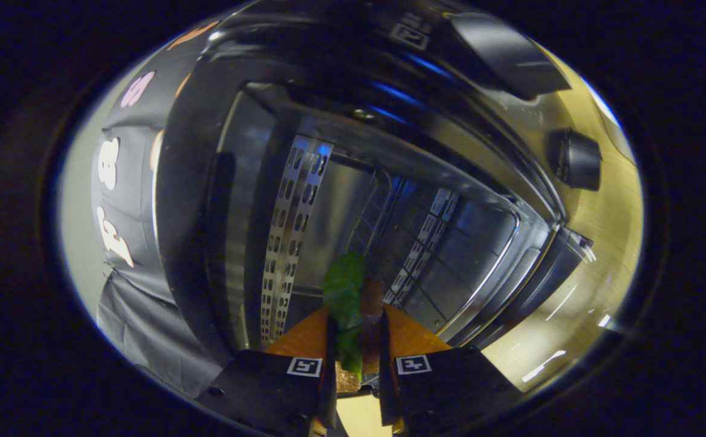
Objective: Open the toaster oven, put the food inside, and close the toaster oven door.
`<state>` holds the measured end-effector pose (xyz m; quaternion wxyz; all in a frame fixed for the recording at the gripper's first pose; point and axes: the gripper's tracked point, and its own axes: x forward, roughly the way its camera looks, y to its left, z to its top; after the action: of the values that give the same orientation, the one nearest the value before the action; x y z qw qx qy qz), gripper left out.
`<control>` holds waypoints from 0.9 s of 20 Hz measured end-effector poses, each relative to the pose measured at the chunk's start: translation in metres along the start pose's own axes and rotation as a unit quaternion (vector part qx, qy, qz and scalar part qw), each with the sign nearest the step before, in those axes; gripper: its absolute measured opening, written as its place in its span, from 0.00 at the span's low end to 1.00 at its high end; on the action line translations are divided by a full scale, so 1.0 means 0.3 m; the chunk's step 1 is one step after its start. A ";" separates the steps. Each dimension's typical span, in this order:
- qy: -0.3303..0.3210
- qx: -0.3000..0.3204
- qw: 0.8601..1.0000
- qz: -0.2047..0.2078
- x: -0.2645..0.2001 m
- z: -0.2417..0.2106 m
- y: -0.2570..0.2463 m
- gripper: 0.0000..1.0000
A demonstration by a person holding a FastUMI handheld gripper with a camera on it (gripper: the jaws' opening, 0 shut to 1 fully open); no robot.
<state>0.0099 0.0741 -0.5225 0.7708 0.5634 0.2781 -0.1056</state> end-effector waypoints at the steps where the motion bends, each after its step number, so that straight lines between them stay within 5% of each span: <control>1: -0.005 -0.009 1.000 0.003 -0.011 0.007 0.008 0.32; 13: -0.082 -0.180 0.979 -0.053 -0.101 0.117 -0.037 0.77; 18: -0.099 -0.205 0.971 -0.069 -0.147 0.160 -0.054 0.95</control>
<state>-0.0190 0.0173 -0.5014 0.8844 0.3596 0.2545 -0.1540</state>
